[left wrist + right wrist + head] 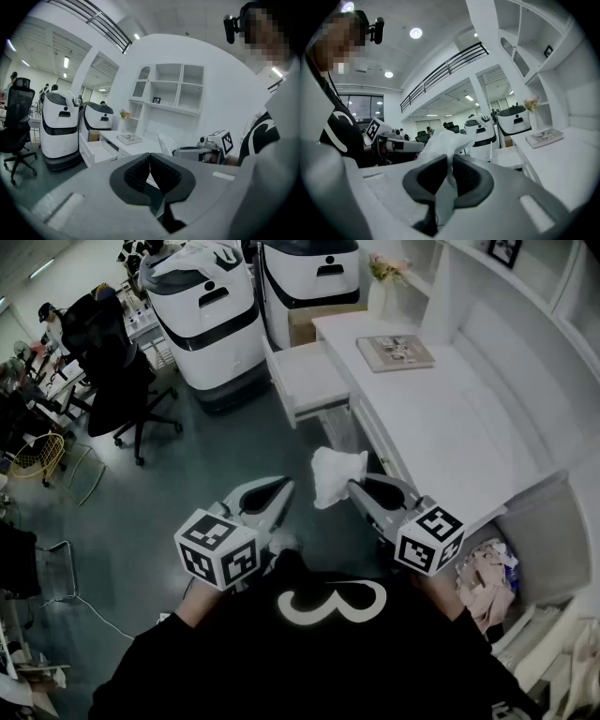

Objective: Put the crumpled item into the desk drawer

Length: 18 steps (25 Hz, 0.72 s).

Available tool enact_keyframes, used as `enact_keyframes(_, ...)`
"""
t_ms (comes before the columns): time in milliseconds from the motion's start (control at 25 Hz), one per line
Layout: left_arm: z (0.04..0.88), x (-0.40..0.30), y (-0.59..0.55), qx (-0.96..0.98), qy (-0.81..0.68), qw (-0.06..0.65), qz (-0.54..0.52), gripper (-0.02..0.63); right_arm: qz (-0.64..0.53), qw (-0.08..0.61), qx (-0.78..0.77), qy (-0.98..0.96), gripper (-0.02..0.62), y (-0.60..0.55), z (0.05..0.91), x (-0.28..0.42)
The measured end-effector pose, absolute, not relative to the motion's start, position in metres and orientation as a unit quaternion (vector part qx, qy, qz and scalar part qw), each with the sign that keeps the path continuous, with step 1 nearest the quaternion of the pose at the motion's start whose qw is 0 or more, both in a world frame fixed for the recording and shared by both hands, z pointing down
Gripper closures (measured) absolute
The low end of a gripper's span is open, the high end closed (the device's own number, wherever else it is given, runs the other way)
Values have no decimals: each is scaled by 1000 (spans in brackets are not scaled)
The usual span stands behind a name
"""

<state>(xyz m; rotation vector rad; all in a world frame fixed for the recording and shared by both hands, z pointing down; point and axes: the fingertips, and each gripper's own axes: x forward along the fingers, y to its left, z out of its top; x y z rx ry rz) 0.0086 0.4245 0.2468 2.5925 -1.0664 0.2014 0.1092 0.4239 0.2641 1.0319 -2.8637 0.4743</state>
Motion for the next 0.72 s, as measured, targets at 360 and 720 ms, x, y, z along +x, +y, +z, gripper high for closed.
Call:
enact_keyframes(360,252,10,420,906,-381,172,66,595,161,31,335,-928,555,417,270,116)
enact_keyframes(720,257,5,393,903,-388,178,60,595,182,24,350,-918,555,388,280,119)
